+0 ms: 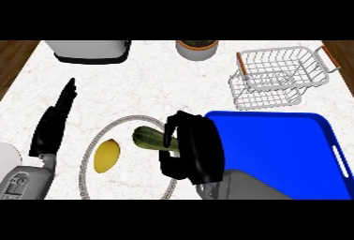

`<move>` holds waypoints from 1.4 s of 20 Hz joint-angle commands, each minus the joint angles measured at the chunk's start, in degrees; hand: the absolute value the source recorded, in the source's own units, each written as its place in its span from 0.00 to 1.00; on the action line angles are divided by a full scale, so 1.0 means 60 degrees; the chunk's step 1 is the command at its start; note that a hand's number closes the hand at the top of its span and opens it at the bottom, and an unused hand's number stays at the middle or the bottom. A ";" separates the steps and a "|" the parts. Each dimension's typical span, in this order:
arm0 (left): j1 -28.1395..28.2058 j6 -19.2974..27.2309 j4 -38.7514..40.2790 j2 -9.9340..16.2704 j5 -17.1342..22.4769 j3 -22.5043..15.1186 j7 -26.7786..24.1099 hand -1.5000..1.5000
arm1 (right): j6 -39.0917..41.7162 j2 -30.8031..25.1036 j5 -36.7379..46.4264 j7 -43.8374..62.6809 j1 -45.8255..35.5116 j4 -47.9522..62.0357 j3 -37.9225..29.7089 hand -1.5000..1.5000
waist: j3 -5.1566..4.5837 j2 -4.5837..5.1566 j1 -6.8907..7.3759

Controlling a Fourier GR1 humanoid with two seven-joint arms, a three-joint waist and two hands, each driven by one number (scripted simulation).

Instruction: Pick the squash from the tray and place it in the tiered basket

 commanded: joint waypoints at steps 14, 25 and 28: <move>0.0507 -0.0181 -0.0305 -0.0125 -0.0122 0.0393 -0.0111 0.50 | 0.3989 0.0080 0.1385 0.1010 -0.2932 -0.1292 -0.3500 1.00 | 0.0020 0.0036 -0.0233; 0.0306 -0.0314 -0.0458 -0.0172 -0.0440 0.0646 0.0262 0.50 | 0.4249 -0.1041 0.1374 -0.1666 -0.3460 0.0903 -0.5070 1.00 | 0.0021 0.0069 -0.0182; 0.0526 -0.0593 0.0189 -0.0244 -0.0257 0.0744 -0.0573 0.50 | 0.3799 -0.1689 0.2304 -0.2290 -0.3213 0.1857 -0.4798 1.00 | 0.0014 0.0110 -0.0157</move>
